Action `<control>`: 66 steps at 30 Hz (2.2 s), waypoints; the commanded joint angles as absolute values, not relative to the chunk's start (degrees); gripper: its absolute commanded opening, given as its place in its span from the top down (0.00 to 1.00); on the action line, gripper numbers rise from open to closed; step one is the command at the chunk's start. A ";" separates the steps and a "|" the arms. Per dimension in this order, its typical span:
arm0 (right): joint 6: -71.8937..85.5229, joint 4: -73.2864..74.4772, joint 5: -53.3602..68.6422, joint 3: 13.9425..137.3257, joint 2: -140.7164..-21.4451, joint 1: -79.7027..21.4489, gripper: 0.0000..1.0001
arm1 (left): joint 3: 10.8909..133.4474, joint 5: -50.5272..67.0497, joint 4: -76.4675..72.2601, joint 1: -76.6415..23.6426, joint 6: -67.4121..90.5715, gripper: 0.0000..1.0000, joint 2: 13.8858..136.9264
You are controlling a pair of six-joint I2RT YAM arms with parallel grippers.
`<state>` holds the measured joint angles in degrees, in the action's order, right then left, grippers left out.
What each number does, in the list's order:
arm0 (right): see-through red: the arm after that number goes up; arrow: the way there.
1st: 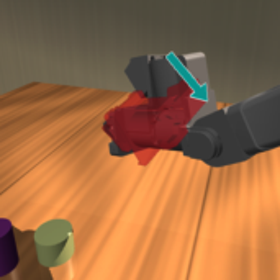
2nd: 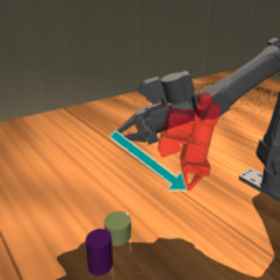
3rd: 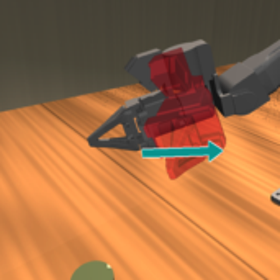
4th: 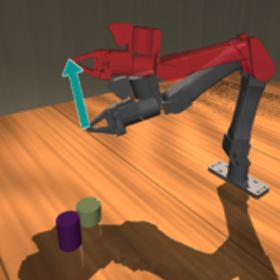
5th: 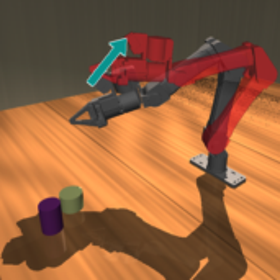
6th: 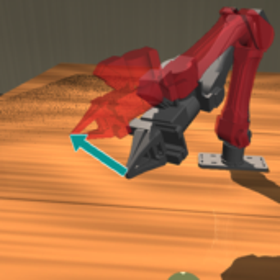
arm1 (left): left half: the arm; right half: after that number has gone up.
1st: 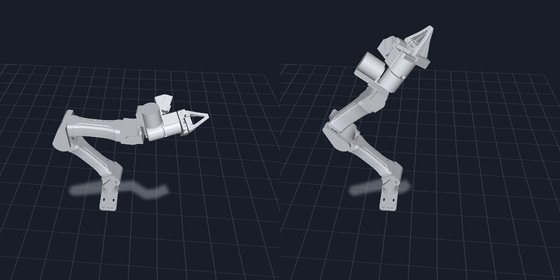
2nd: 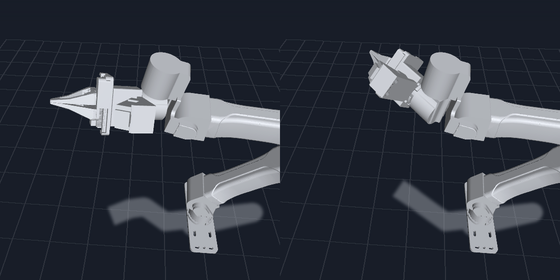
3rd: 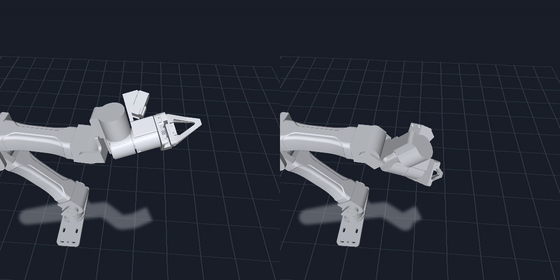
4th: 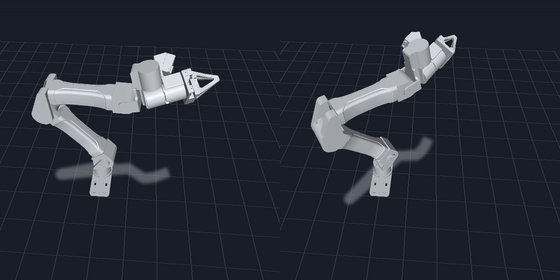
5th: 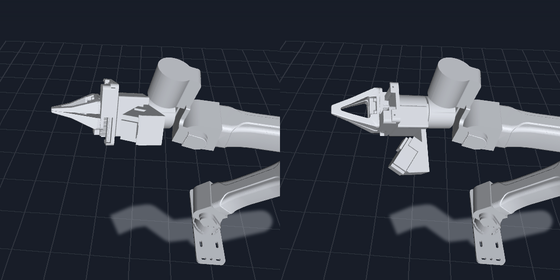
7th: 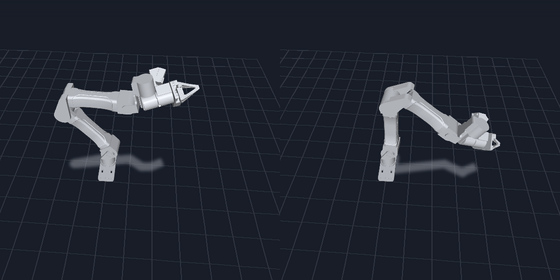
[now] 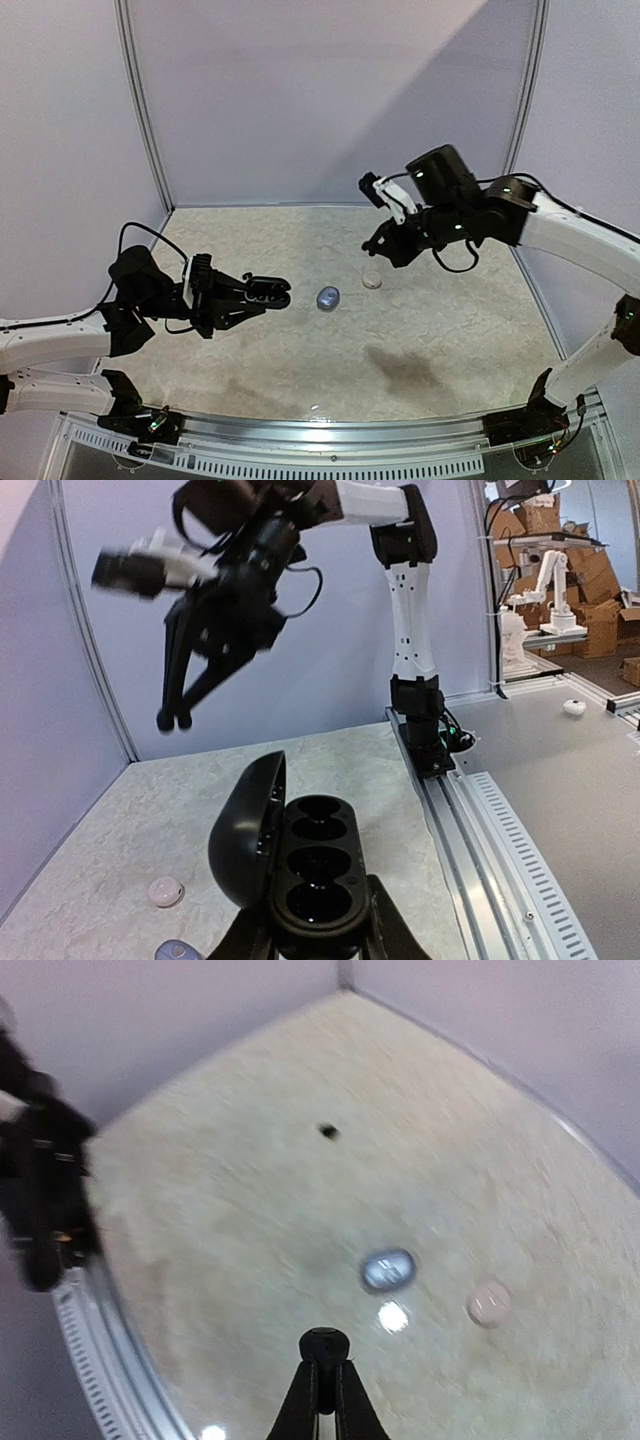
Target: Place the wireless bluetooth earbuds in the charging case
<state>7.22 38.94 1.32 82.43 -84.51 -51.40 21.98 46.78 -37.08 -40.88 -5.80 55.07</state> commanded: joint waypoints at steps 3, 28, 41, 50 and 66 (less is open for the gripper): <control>-1.86 25.76 16.28 82.31 -77.54 -59.52 1.00 | 25.31 50.47 -35.18 -41.81 -7.05 1.00 55.45; -14.24 39.39 11.58 100.59 -91.24 -77.05 1.00 | 27.61 51.86 -23.77 -44.21 -16.02 1.00 51.12; -19.93 40.45 7.43 100.26 -93.33 -76.61 1.00 | 26.79 49.99 -27.03 -44.15 -6.38 1.00 51.16; -20.62 41.38 5.15 101.61 -95.55 -75.15 1.00 | 26.50 49.39 -27.92 -44.12 -4.98 1.00 51.27; -22.55 43.80 3.42 103.71 -97.34 -73.84 1.00 | 26.19 49.58 -27.93 -44.06 -6.04 1.00 51.08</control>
